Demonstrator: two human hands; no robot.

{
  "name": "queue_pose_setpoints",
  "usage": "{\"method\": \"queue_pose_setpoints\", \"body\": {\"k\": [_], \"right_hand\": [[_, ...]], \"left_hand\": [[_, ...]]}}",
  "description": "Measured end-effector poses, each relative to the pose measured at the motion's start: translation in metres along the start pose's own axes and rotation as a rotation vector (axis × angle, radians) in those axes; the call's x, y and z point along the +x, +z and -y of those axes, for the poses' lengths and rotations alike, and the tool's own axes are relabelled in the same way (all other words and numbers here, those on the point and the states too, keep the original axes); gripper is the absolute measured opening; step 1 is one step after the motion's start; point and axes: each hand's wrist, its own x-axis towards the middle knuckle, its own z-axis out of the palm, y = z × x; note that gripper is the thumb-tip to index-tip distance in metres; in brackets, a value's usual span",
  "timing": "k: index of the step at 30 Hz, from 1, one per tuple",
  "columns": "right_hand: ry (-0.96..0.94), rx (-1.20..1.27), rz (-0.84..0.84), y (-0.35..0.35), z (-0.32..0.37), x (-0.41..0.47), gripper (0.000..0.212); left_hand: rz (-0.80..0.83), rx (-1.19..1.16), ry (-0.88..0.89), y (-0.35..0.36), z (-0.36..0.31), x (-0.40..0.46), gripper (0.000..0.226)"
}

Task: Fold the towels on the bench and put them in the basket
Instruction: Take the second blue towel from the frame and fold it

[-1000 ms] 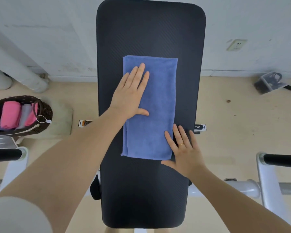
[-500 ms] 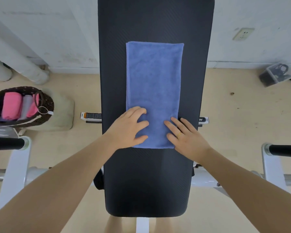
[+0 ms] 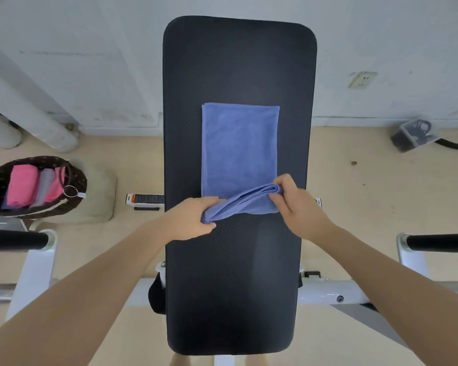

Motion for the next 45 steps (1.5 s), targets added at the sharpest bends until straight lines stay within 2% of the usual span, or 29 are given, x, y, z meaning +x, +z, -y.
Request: {"method": "queue_pose_setpoints", "body": {"k": [2,5,7,8,10,12,14,19,21,23,26,29,32,35,38,39,43,45], "right_hand": [[0.027,0.069,-0.070,-0.001,0.000,0.004,0.013],[0.093,0.274,-0.236,-0.003,0.001,0.009,0.015],[0.123,0.429,-0.323,-0.006,0.003,0.015,0.018],[0.129,0.475,-0.349,-0.007,0.004,0.021,0.019],[0.155,0.530,-0.379,-0.007,0.006,0.035,0.016],[0.185,0.535,-0.377,-0.006,0.009,0.051,0.013],[0.219,0.494,-0.346,-0.004,0.011,0.067,0.011],[0.359,0.366,-0.350,-0.008,0.009,0.098,0.017],[0.415,0.322,-0.347,-0.011,0.012,0.106,0.024],[0.440,0.290,-0.346,-0.011,0.016,0.109,0.026],[0.373,0.261,-0.363,-0.008,0.018,0.102,0.026],[0.206,0.224,-0.316,-0.003,0.015,0.089,0.038],[0.115,0.080,-0.246,-0.005,0.008,0.085,0.037],[0.110,-0.077,-0.201,-0.006,0.010,0.087,0.042],[0.135,-0.079,-0.218,-0.006,0.013,0.090,0.041],[0.137,-0.082,-0.216,-0.006,0.013,0.092,0.041],[0.169,-0.038,-0.169,-0.010,0.015,0.099,0.041],[0.124,-0.129,-0.138,-0.012,0.017,0.099,0.034]], "left_hand": [[-0.148,-0.096,-0.077,0.001,-0.001,0.001,0.014],[-0.291,-0.301,-0.036,-0.002,-0.003,-0.001,0.019],[-0.384,-0.497,0.018,-0.008,-0.010,-0.003,0.013],[-0.421,-0.605,0.017,-0.012,-0.013,-0.001,0.005],[-0.474,-0.793,-0.010,-0.018,-0.019,0.007,0.016],[-0.518,-0.886,-0.081,-0.023,-0.019,0.019,0.012],[-0.554,-0.874,-0.143,-0.028,-0.018,0.029,0.011],[-0.585,-0.877,-0.221,-0.045,-0.016,0.050,0.046],[-0.624,-0.795,-0.197,-0.047,-0.017,0.053,0.047],[-0.677,-0.624,-0.160,-0.045,-0.017,0.050,0.037],[-0.749,-0.589,-0.113,-0.040,-0.016,0.043,0.013],[-0.699,-0.641,-0.032,-0.041,-0.014,0.038,0.015],[-0.620,-0.700,0.058,-0.045,-0.016,0.040,0.012],[-0.589,-0.670,0.101,-0.044,-0.011,0.045,0.025],[-0.625,-0.535,0.187,-0.048,-0.010,0.047,0.048],[-0.616,-0.489,0.206,-0.052,-0.010,0.047,0.049],[-0.594,-0.347,0.115,-0.071,-0.008,0.054,0.015],[-0.583,-0.331,0.086,-0.078,-0.006,0.058,0.014]]}}
